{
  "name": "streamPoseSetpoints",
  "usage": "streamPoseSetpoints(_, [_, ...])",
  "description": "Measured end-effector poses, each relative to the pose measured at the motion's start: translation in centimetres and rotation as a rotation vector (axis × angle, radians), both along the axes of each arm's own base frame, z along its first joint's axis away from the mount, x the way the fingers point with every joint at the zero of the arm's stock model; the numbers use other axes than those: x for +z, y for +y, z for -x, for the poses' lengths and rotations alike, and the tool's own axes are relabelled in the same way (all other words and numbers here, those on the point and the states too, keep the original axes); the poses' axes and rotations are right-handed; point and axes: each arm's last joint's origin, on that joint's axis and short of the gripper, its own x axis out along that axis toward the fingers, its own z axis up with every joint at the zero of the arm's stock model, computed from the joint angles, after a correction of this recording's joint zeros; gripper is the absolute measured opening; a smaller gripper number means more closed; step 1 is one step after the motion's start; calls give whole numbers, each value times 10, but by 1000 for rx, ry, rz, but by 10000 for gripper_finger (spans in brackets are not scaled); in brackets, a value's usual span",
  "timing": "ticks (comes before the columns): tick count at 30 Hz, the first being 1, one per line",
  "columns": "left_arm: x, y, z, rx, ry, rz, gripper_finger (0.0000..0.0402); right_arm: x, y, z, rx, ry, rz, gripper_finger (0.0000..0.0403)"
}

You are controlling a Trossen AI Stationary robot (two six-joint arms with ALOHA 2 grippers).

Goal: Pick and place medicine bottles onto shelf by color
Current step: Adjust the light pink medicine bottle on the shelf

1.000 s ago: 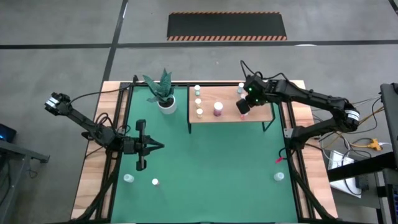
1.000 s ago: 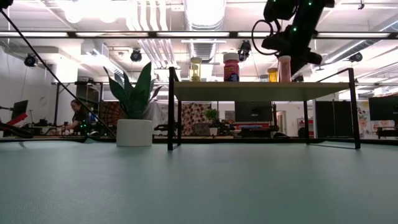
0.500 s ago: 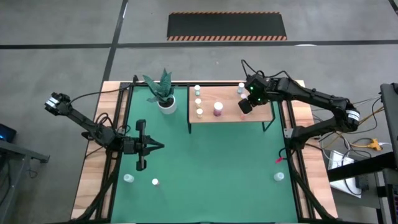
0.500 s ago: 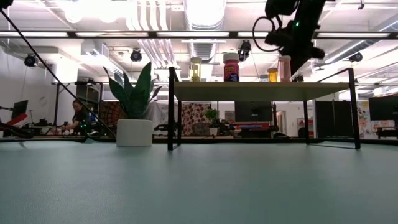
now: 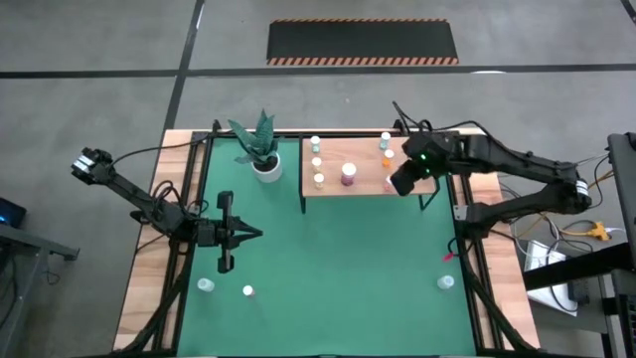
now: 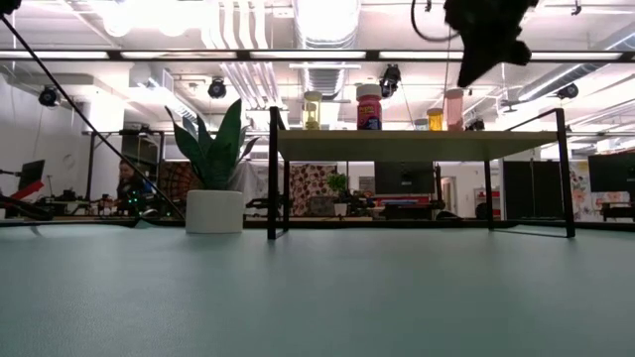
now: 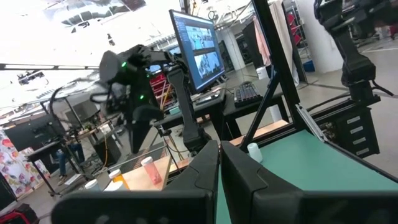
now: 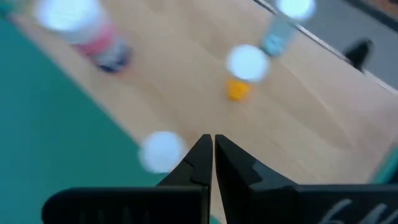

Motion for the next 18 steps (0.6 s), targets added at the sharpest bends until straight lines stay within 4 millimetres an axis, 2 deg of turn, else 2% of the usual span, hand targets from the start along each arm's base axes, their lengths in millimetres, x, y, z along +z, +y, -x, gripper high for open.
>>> streamPoseSetpoints(7, [0, 0, 0, 0, 1, 1, 0, 14, 41, -9, 188, -159, 85, 8])
streamPoseSetpoints(11, [0, 0, 0, -3, 1, 17, 0, 12, 63, -19, 271, -202, 122, 8])
streamPoseSetpoints(15, [0, 0, 0, -8, -2, 50, 0, 1, 75, -31, 245, -181, 166, 8])
streamPoseSetpoints(18, [1, 0, 0, -9, -7, 58, 0, -7, 77, -38, 180, -148, 169, 8])
